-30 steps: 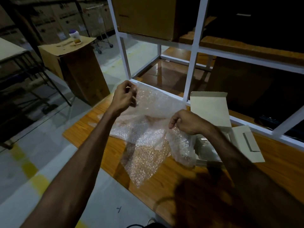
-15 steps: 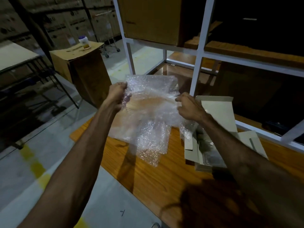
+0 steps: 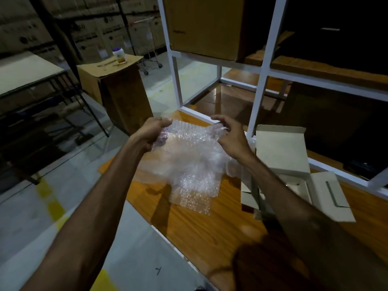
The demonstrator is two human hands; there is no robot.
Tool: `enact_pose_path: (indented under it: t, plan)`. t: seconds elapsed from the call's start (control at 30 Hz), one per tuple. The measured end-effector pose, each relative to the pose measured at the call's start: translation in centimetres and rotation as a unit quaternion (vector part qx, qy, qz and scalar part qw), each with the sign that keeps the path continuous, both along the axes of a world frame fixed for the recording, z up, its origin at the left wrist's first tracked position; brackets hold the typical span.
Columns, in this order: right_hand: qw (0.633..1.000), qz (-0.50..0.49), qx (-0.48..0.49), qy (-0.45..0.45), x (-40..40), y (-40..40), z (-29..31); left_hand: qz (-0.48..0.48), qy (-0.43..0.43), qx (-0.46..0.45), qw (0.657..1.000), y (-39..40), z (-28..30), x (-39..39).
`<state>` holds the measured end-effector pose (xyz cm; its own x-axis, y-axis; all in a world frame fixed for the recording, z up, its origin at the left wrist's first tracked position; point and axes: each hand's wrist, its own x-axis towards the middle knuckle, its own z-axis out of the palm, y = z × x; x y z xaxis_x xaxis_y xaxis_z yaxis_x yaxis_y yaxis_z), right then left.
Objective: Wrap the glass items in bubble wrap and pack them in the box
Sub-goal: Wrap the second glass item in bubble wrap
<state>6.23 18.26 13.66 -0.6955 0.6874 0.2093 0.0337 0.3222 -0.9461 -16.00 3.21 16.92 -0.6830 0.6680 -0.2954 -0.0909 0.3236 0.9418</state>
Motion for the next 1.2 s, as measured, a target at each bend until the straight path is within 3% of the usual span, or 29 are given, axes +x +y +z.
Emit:
enact_pose_path:
  t: [0.1, 0.2, 0.27, 0.4, 0.5, 0.53, 0.63, 0.73, 0.83, 0.93, 1.03, 1.1, 1.2]
  plan:
    - [0.993, 0.093, -0.062, -0.036, 3.2, -1.2, 0.6, -0.085, 0.106, -0.011, 0.991, -0.7, 0.6, 0.3]
    - [0.974, 0.174, -0.13, -0.068, 6.1, -1.7, 0.7, -0.155, 0.12, -0.022, 0.98, -1.2, 1.1, 0.9]
    - [0.958, 0.195, -0.205, -0.037, 7.7, -1.8, 0.6, -0.193, 0.133, -0.01, 0.972, -1.2, 1.5, 2.1]
    - [0.875, 0.199, -0.435, 0.073, 9.4, -1.8, 0.1, -0.206, 0.088, 0.068, 0.972, -0.6, 3.4, 4.9]
    - [0.833, 0.22, -0.5, 0.094, 9.5, -1.8, -0.2, -0.244, 0.04, 0.085, 0.965, 0.0, 5.7, 6.4]
    - [0.838, 0.22, -0.493, 0.08, 9.5, -1.9, -0.1, -0.266, 0.045, 0.075, 0.96, 0.3, 6.2, 6.8]
    - [0.93, 0.14, -0.34, -0.024, 10.0, -2.9, 0.8, -0.321, 0.079, 0.043, 0.943, 1.0, 7.0, 7.8]
    - [0.966, 0.043, -0.253, -0.04, 11.5, -3.9, 0.8, -0.377, 0.1, 0.013, 0.921, 1.1, 6.8, 8.4]
    - [0.978, -0.061, -0.199, -0.014, 14.9, -4.2, -0.4, -0.424, 0.13, -0.073, 0.893, 0.4, 6.2, 8.8]
    - [0.98, -0.103, -0.168, -0.009, 19.8, -4.6, -2.7, -0.475, 0.204, -0.181, 0.837, -0.4, 4.7, 9.3]
    - [0.98, -0.144, -0.138, -0.02, 24.5, -6.0, -4.8, -0.486, 0.209, -0.256, 0.809, -0.9, 2.9, 10.5]
    - [0.976, -0.162, -0.142, -0.031, 27.2, -7.1, -5.9, -0.485, 0.217, -0.276, 0.801, -1.2, 1.6, 12.0]
    - [0.969, -0.189, -0.158, -0.035, 31.2, -8.9, -7.5, -0.467, 0.23, -0.25, 0.816, -1.4, -0.6, 15.1]
